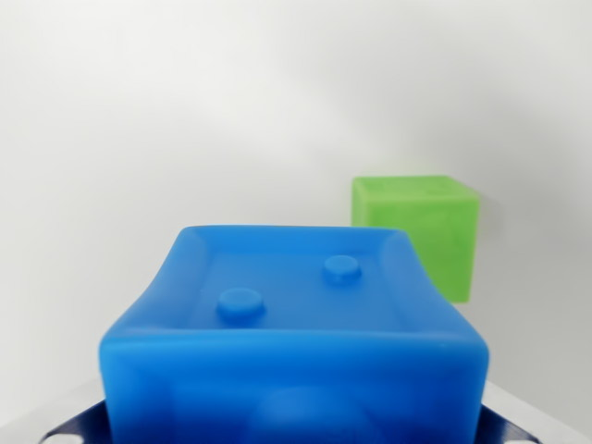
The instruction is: Stack cube
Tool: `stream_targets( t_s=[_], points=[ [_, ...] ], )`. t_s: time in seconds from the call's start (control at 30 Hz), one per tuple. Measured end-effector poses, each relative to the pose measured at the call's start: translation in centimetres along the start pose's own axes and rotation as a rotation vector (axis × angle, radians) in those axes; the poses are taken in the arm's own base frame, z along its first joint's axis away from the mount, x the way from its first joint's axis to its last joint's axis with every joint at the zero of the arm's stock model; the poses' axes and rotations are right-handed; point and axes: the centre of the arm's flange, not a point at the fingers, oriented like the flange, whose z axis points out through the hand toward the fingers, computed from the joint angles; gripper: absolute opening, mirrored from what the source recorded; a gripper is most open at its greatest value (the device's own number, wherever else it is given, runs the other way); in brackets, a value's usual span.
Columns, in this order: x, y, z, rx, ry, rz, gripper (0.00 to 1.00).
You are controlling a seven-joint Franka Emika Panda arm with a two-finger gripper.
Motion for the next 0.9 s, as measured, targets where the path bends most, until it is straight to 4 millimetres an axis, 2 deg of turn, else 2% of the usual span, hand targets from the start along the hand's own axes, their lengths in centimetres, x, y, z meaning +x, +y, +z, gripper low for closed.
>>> stream_targets(
  t_s=[0.9],
  points=[
    [2.6, 4.1, -1.4, -0.001, -0.001, -0.02, 0.0]
  ],
)
